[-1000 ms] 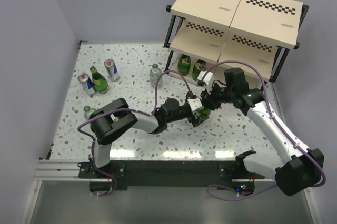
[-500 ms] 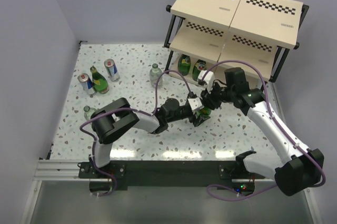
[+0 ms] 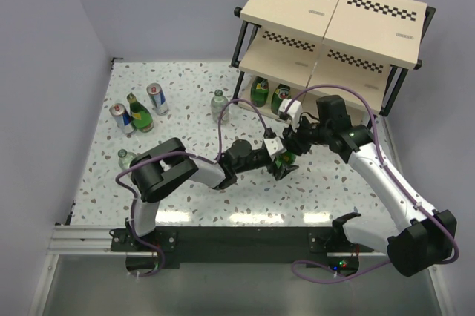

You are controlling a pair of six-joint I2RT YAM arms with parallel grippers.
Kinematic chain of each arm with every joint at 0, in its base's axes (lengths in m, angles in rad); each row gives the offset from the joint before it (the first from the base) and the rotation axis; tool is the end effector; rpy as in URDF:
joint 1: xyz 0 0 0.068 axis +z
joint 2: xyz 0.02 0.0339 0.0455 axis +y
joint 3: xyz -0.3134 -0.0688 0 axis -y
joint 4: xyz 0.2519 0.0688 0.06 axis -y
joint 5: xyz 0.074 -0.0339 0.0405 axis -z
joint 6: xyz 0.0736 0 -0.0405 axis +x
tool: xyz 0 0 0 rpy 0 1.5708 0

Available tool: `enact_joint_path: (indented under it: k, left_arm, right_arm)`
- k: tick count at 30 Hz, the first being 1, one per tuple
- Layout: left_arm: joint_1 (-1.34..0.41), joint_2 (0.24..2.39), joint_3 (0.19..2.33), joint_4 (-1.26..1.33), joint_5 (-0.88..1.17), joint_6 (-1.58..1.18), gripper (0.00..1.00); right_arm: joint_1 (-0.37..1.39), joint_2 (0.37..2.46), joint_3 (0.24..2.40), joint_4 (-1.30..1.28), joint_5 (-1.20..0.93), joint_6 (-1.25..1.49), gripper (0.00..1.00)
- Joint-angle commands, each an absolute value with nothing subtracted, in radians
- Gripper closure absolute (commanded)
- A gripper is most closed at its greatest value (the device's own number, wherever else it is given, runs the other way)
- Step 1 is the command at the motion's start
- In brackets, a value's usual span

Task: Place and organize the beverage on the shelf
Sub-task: Pick up the drink from the center of the board.

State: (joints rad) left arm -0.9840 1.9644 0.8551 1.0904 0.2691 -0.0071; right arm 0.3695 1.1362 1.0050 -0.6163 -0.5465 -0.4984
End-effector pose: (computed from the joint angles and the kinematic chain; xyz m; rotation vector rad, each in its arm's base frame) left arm 0.2334 -0.3864 0.2014 0.9758 1.3654 -0.9744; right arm 0.2156 0.1245 0.3312 -1.1863 1.9103 0.5615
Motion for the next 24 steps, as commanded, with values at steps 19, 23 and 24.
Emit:
enact_joint_path:
  k: [19,23,24]
  left_arm:
    - [-0.988,1.95,0.839,1.173,0.198,0.008,1.0]
    - [-0.988,1.945,0.815,1.201,0.183,0.008,1.0]
    - [-0.988,1.945,0.805,1.207,0.178,0.008,1.0]
  right_arm:
    - [0.354,1.092,1.002,-0.479,-0.606,-0.497,0.8]
    - [0.353,1.091,0.994,-0.468,-0.584,-0.497,0.27]
    - [0.353,1.091,0.994,-0.466,-0.584,-0.497,0.16]
